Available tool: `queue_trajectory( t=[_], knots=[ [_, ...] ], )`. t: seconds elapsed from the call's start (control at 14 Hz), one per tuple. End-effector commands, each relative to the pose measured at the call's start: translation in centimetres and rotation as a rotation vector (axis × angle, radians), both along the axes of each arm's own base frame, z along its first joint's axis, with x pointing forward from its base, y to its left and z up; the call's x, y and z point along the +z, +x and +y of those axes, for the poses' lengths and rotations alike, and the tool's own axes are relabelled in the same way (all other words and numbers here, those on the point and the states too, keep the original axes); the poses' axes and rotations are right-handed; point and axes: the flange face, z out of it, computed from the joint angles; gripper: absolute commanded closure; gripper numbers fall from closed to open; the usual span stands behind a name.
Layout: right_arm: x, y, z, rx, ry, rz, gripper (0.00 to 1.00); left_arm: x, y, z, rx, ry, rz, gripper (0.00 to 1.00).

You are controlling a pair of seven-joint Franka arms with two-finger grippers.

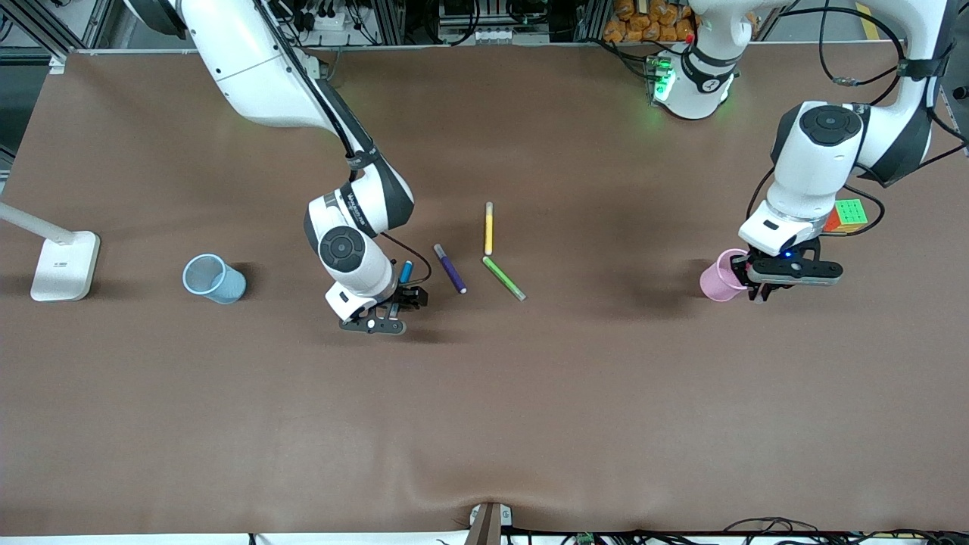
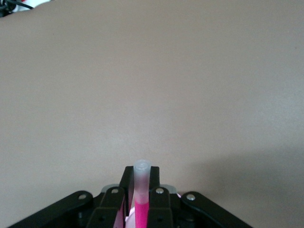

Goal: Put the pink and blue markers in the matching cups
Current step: 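Drop the pink marker into the pink cup while the right gripper grasps the blue marker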

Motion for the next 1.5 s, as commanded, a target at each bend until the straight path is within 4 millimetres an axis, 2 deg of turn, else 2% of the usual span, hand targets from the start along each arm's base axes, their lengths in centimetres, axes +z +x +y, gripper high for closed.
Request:
queue_trajectory(
  t=[0.0, 0.5, 0.57, 0.71, 0.79, 0.93, 1.07, 1.21, 1.36, 1.43],
  knots=[
    [-0.4, -0.1, 0.1, -0.003, -0.013, -0.013, 0.00, -1.5, 0.1, 0.5, -0.006, -0.014, -0.004, 1.00],
    [-0.9, -0.5, 0.3, 0.005, -0.020, -0.005, 0.02, -3.0, 0.1, 0.8, -0.001, -0.019, 0.024, 1.00],
    [-1.4, -0.9, 0.1, 0.006, -0.027, 0.004, 0.11, -3.1, 0.1, 0.8, -0.003, -0.020, 0.025, 0.82],
    [-1.6, -1.0, -0.1, 0.014, -0.037, 0.004, 0.51, -3.3, 0.2, 0.8, -0.003, -0.021, 0.028, 0.00],
    [-1.8, -1.2, -0.1, 0.023, -0.044, 0.005, 0.72, -3.2, 0.2, 0.8, -0.008, -0.019, 0.028, 0.00],
    [-1.8, -1.2, -0.1, 0.034, -0.052, 0.001, 1.00, -2.7, 0.4, 0.8, -0.013, -0.015, 0.019, 0.00],
    [-1.4, -1.0, -0.2, 0.031, -0.048, -0.004, 1.00, -1.5, 1.0, 0.8, -0.012, -0.009, -0.002, 0.00],
    [-0.5, -0.7, -0.2, 0.031, -0.043, -0.012, 1.00, -1.4, 1.1, 0.8, -0.012, -0.006, 0.000, 0.00],
    [1.9, 0.0, -0.6, 0.052, -0.032, -0.038, 1.00, -0.7, 1.5, 0.9, -0.004, 0.009, 0.008, 0.00],
    [3.8, 0.6, -1.2, 0.085, -0.021, -0.059, 1.00, -0.1, 1.9, 0.9, 0.007, 0.031, 0.028, 0.00]
  ],
)
